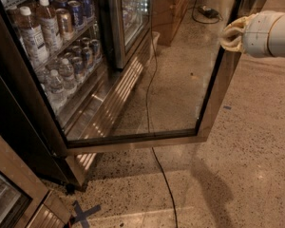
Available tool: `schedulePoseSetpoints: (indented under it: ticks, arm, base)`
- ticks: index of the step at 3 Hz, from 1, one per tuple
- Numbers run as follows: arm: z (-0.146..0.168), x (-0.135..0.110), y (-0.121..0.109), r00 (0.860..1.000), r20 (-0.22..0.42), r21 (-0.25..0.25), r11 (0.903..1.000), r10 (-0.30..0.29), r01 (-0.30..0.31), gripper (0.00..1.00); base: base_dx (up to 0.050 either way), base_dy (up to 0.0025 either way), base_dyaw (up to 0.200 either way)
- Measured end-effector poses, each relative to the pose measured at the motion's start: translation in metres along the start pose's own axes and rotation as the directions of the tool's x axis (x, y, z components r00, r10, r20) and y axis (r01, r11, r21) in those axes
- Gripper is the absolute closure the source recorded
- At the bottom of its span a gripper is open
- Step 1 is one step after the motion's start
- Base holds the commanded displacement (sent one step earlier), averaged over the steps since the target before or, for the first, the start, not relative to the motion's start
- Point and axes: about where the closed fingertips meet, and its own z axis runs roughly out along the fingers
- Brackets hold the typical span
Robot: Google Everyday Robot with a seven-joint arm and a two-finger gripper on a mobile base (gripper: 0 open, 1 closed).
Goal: Close left fridge door
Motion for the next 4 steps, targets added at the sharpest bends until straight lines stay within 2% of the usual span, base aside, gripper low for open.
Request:
schedulePoseSetpoints:
  ticks: [2, 3, 4]
  arm:
    - [0.0000, 0.0000, 0.0000, 1.000, 0.000, 0.000, 1.0000, 0.000, 0.000, 1.00]
    - [0.0000, 0.0000, 0.0000, 1.000, 0.000, 0.000, 1.0000, 0.000, 0.000, 1.00]
    - [0.0000, 0.0000, 0.0000, 1.000, 0.000, 0.000, 1.0000, 0.000, 0.000, 1.00]
  base:
    - [0.050, -0.00001, 0.000]
    - [0.036, 0.00249, 0.138]
    - [0.039, -0.00235, -0.124]
